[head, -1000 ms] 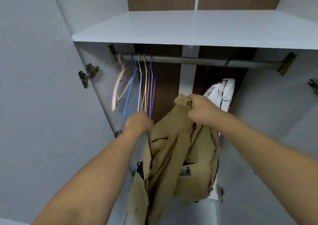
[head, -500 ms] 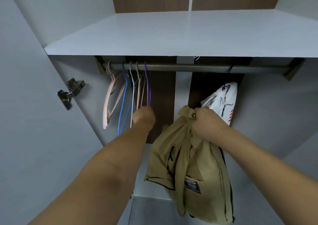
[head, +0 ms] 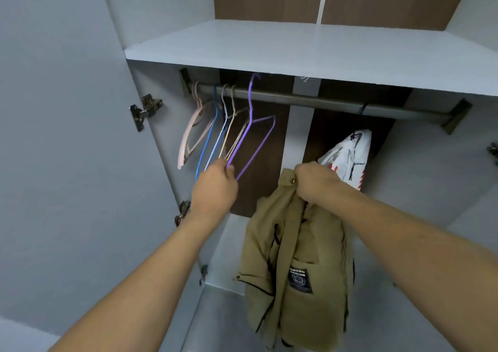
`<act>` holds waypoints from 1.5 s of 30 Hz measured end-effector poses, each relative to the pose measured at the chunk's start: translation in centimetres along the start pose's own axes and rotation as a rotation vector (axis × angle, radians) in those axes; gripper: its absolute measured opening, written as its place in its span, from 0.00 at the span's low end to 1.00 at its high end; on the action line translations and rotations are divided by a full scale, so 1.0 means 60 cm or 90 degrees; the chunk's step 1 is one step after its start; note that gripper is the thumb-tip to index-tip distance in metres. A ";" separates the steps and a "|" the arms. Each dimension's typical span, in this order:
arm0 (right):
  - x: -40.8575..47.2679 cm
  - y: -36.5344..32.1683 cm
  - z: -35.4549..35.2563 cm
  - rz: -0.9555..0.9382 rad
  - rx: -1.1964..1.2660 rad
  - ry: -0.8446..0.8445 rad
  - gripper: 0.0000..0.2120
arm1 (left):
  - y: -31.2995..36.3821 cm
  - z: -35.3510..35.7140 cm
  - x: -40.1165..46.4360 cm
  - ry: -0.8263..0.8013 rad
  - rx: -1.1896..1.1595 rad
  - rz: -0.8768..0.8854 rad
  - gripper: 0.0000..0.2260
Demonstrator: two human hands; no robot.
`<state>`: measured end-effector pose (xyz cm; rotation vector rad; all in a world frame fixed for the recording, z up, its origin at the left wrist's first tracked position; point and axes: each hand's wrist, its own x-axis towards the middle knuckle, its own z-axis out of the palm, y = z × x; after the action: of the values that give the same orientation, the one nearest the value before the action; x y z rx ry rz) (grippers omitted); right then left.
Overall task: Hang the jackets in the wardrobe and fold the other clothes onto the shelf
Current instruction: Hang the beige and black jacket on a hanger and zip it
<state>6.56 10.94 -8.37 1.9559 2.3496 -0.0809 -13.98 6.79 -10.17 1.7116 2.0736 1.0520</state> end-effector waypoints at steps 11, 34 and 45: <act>-0.053 0.008 0.040 0.141 0.156 0.055 0.10 | 0.018 -0.240 -0.348 -0.149 0.020 -0.147 0.10; -0.215 -0.125 -0.005 -0.096 0.321 0.177 0.13 | -0.078 -0.184 -0.378 -0.239 -0.327 -0.158 0.13; -0.220 -0.048 -0.088 -0.133 0.592 0.101 0.15 | -0.071 -0.171 -0.262 0.091 -0.035 -0.112 0.18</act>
<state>5.97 -2.02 -1.86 2.0206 2.9177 -1.2781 -19.02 -11.81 -9.57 1.4350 2.2125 1.1945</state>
